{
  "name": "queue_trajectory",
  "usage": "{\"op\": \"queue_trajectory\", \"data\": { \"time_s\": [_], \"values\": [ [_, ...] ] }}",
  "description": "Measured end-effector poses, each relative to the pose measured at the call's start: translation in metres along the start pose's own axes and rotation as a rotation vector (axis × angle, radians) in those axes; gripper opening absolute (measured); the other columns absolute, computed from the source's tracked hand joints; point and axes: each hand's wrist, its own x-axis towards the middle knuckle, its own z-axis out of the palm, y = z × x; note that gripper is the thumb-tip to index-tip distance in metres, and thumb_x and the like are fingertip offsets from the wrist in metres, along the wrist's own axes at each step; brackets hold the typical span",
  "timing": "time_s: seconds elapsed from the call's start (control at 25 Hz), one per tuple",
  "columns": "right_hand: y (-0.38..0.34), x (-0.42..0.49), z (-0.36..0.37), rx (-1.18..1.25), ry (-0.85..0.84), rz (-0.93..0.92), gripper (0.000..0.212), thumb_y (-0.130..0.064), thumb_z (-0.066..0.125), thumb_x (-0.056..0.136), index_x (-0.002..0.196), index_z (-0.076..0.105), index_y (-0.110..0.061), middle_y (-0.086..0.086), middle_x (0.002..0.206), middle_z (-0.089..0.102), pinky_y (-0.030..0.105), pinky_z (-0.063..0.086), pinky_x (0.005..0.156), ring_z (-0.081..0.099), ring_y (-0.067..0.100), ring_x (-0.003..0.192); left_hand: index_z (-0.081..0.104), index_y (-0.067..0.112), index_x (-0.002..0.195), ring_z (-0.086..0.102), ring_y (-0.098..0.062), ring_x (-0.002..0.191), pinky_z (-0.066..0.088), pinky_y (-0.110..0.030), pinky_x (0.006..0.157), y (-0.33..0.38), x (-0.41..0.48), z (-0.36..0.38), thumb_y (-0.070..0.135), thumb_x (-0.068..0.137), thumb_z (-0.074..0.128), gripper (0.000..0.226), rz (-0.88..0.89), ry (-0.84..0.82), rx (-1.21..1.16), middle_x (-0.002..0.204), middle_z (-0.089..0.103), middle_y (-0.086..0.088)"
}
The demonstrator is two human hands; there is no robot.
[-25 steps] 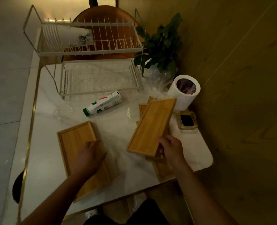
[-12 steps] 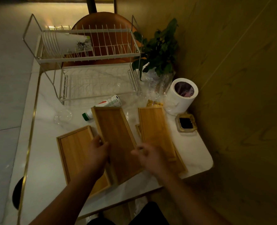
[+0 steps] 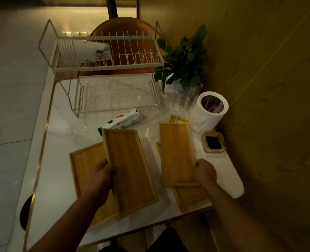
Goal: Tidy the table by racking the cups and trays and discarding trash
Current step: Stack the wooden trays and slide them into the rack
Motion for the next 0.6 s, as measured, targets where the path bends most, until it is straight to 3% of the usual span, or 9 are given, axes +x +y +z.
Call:
{"op": "queue_trajectory", "data": {
  "time_s": [0.2,0.36,0.48,0.6],
  "values": [
    [0.005,0.0,-0.008,0.125,0.014,-0.004,0.015,-0.023,0.057,0.093,0.105,0.061,-0.014,0.006,0.101,0.067,0.029,0.041,0.062,0.053,0.017,0.077,0.07,0.026,0.107,0.072,-0.034,0.094,0.057,-0.057,0.083,-0.003,0.002,-0.005,0.013,0.097,0.051,0.025,-0.016,0.03,-0.004,0.101,0.077,-0.008],
    [-0.01,-0.013,-0.032,0.804,-0.196,0.07,0.028,-0.023,0.058,0.093,0.119,0.063,-0.014,-0.002,0.109,0.066,0.035,0.052,0.079,0.063,0.021,0.098,0.069,0.023,0.11,0.071,-0.035,0.096,0.057,-0.053,0.08,-0.007,0.002,-0.004,0.013,0.097,0.051,0.024,-0.031,0.029,-0.012,0.104,0.076,-0.009],
    [-0.035,-0.042,-0.049,0.982,-0.158,-0.031,0.028,-0.02,0.06,0.09,0.118,0.064,-0.018,-0.003,0.108,0.068,0.038,0.056,0.081,0.066,0.017,0.101,0.068,0.024,0.112,0.071,-0.033,0.096,0.057,-0.048,0.076,-0.006,-0.001,-0.001,0.014,0.096,0.053,0.024,-0.031,0.021,-0.022,0.105,0.076,-0.008],
    [-0.06,-0.079,-0.05,0.857,-0.064,-0.252,0.031,-0.014,0.067,0.085,0.113,0.063,-0.027,-0.014,0.092,0.067,0.012,0.051,0.06,0.064,-0.008,0.079,0.069,0.031,0.112,0.074,-0.026,0.09,0.057,-0.043,0.072,-0.003,-0.002,0.003,0.018,0.096,0.055,0.024,-0.021,0.005,-0.052,0.103,0.077,-0.002]
  ]
}}
